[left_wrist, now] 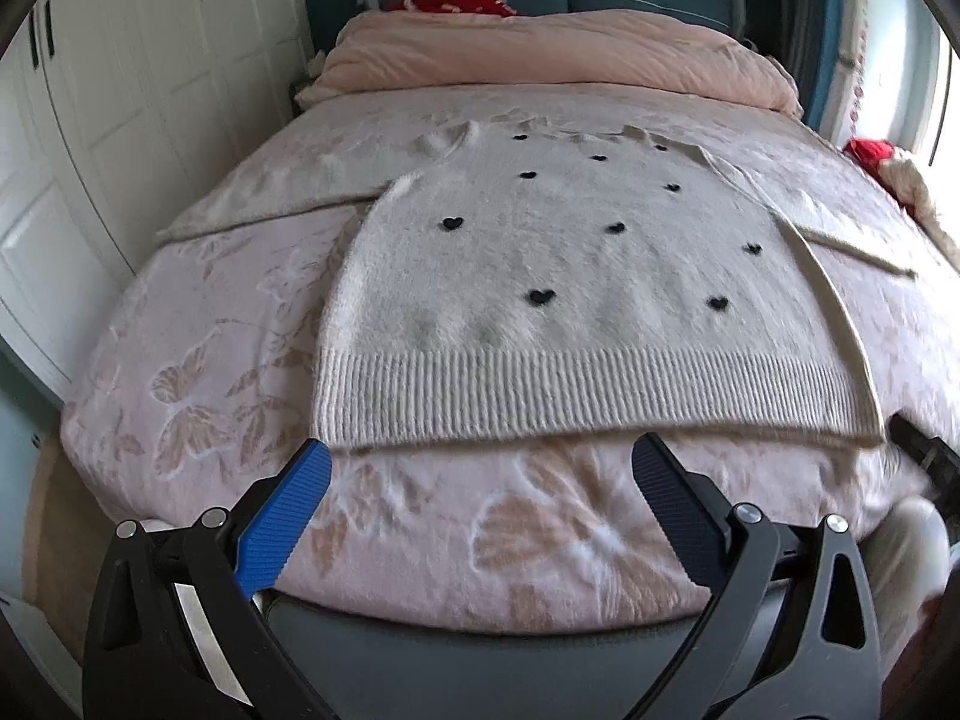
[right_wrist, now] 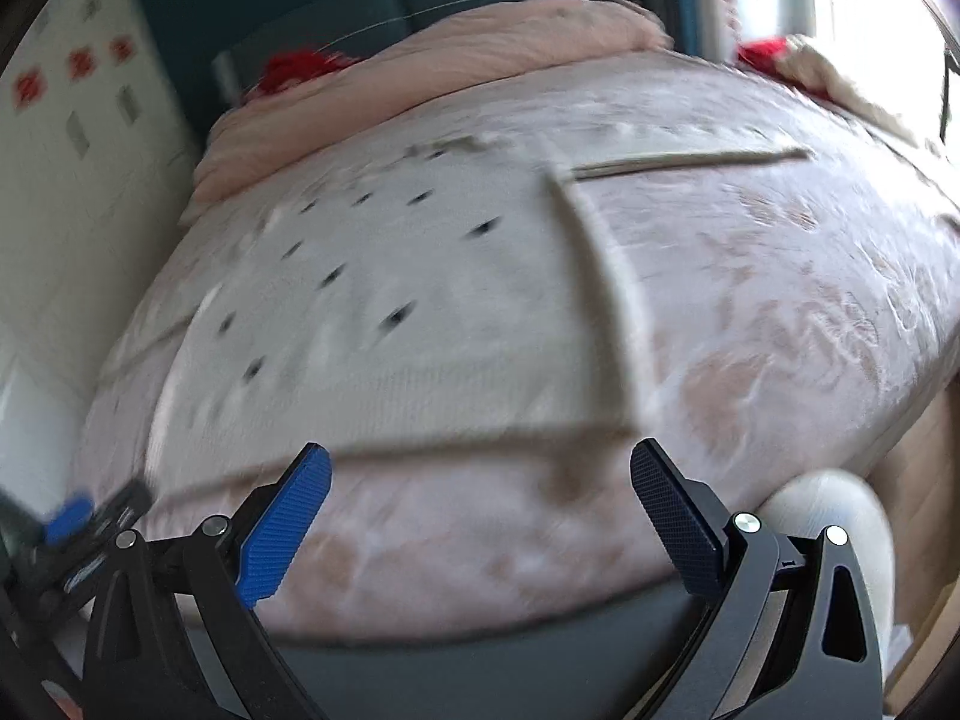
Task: Fold small clothes
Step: 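Reach both grippers to the sweater sleeve cuffs and grasp them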
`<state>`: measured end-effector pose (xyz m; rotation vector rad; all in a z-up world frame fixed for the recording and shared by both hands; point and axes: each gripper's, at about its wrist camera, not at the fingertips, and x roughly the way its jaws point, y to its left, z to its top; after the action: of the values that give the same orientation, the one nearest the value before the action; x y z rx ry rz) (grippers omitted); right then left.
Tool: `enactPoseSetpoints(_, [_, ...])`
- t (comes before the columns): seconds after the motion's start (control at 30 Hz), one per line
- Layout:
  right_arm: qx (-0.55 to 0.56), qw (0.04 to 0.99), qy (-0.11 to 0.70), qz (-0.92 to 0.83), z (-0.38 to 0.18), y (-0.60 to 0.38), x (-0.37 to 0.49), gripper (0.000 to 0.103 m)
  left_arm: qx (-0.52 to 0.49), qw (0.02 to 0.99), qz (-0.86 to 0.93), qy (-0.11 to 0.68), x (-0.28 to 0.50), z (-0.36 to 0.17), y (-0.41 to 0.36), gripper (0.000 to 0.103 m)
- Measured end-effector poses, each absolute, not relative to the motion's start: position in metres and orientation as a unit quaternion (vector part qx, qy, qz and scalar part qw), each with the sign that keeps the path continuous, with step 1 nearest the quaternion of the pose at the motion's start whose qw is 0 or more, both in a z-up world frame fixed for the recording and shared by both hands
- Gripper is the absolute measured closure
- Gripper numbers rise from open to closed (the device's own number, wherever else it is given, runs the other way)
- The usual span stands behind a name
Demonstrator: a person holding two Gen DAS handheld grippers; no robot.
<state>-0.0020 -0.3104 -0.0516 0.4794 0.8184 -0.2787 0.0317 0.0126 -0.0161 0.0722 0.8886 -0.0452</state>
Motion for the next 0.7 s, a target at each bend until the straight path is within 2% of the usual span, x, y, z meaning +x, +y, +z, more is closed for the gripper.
enactPoseSetpoints(0.2, [0.283,0.859,0.359,-0.229,-0.052,-0.482,0.061,0.005,0.038,0.903,-0.005,0.429,0.086,-0.018,0.010,0.005])
enactPoseSetpoints(0.33, [0.328,0.840,0.339,-0.269,-0.066,-0.587,0.110,0.014,0.035,0.901,-0.004,0.432,0.120,-0.026,-0.005,0.005])
enactPoseSetpoints(0.43, [0.367,0.821,0.325,-0.294,-0.087,-0.657,0.148,0.016,0.032,0.898,-0.010,0.438,0.142,-0.034,-0.018,0.005])
enactPoseSetpoints(0.67, [0.391,0.799,0.324,-0.322,-0.129,-0.737,0.202,0.024,0.030,0.894,-0.023,0.446,0.184,-0.053,-0.039,0.005])
enactPoseSetpoints(0.7, [0.393,0.797,0.326,-0.322,-0.134,-0.743,0.209,0.028,0.029,0.893,-0.024,0.448,0.190,-0.056,-0.041,0.005])
